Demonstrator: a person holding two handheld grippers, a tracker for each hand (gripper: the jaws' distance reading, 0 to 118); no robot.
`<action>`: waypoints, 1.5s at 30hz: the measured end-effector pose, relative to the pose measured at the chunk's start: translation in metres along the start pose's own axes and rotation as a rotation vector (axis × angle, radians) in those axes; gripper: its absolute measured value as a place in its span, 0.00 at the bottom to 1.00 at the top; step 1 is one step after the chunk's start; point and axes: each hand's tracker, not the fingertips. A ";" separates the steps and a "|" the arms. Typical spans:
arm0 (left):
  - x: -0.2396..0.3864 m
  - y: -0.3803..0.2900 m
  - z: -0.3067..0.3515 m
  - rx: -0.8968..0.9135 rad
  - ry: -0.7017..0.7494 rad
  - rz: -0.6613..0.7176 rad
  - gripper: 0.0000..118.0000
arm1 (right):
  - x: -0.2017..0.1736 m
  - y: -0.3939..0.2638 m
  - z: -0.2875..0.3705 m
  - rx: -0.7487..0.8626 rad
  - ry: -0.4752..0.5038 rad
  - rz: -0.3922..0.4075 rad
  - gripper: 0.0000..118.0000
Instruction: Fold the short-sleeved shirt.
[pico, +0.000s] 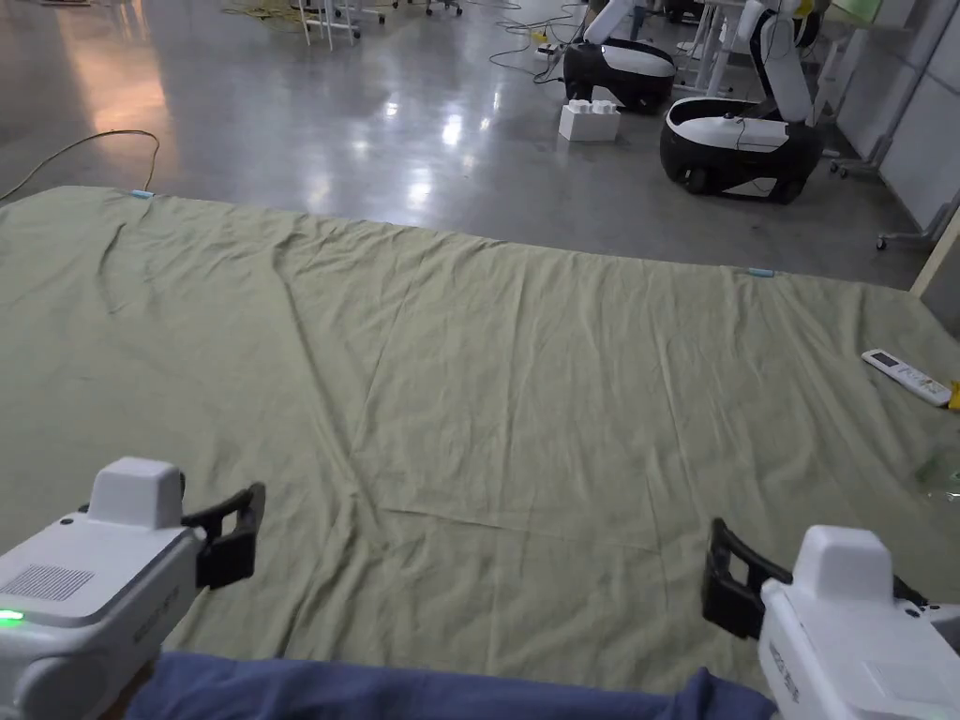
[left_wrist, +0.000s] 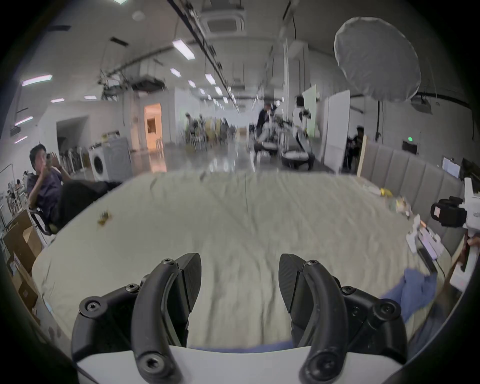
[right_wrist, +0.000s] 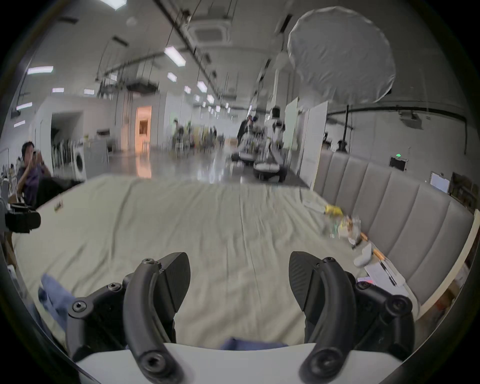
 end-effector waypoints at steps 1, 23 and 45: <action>0.009 0.007 0.003 0.041 0.007 0.014 0.53 | -0.006 0.004 0.000 0.046 -0.002 -0.009 0.70; 0.012 0.044 0.029 0.162 0.076 0.035 0.01 | -0.045 0.039 0.001 0.271 0.010 -0.004 0.00; -0.155 -0.118 -0.028 -0.634 -0.297 0.539 0.67 | -0.053 0.011 -0.012 0.129 0.070 0.042 0.00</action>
